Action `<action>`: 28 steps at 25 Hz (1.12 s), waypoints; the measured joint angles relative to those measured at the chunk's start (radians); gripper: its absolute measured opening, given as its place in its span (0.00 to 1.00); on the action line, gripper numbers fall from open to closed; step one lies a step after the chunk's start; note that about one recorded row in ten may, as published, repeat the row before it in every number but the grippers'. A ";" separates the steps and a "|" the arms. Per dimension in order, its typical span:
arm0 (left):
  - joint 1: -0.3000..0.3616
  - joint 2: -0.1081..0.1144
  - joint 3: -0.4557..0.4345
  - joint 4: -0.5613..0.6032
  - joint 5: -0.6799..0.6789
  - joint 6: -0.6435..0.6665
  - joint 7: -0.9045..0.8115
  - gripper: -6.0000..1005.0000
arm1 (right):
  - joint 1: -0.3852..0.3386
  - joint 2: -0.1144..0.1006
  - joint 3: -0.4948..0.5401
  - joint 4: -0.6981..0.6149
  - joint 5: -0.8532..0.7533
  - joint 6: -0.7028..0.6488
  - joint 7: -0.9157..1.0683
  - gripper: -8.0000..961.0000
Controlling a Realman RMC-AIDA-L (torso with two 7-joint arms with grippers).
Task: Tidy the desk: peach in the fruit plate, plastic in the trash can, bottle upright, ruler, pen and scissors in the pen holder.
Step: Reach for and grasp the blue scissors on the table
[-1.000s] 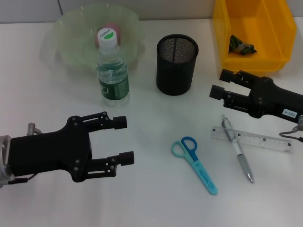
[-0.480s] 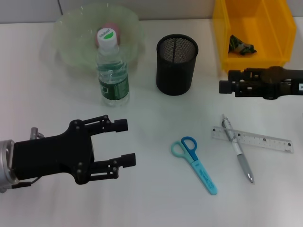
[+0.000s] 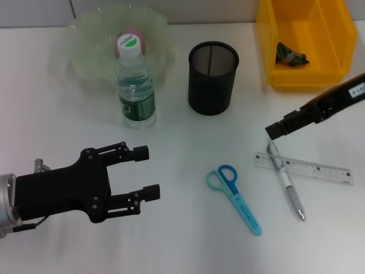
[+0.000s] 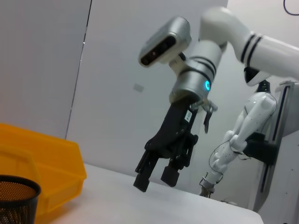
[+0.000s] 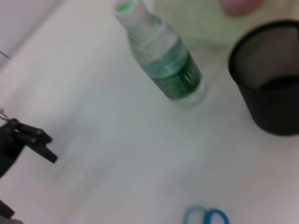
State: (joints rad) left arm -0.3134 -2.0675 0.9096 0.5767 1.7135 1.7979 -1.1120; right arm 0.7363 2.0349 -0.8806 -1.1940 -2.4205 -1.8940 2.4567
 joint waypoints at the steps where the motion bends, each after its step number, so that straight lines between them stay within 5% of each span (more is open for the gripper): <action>1: 0.000 0.001 0.000 -0.003 0.000 -0.004 0.000 0.75 | 0.022 -0.003 -0.002 0.004 -0.019 -0.012 0.023 0.80; 10: -0.008 0.001 0.000 -0.004 0.001 -0.009 0.000 0.75 | 0.164 -0.018 -0.093 0.040 -0.145 -0.092 0.177 0.80; 19: -0.008 0.001 0.000 -0.005 0.002 -0.046 0.000 0.75 | 0.219 0.040 -0.192 0.054 -0.308 -0.080 0.238 0.79; 28: -0.010 0.001 0.002 -0.006 0.002 -0.068 0.000 0.75 | 0.256 0.051 -0.299 0.161 -0.304 -0.008 0.298 0.79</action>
State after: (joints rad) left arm -0.3233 -2.0662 0.9112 0.5706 1.7151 1.7303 -1.1121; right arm 0.9926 2.0863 -1.1798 -1.0331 -2.7241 -1.9022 2.7549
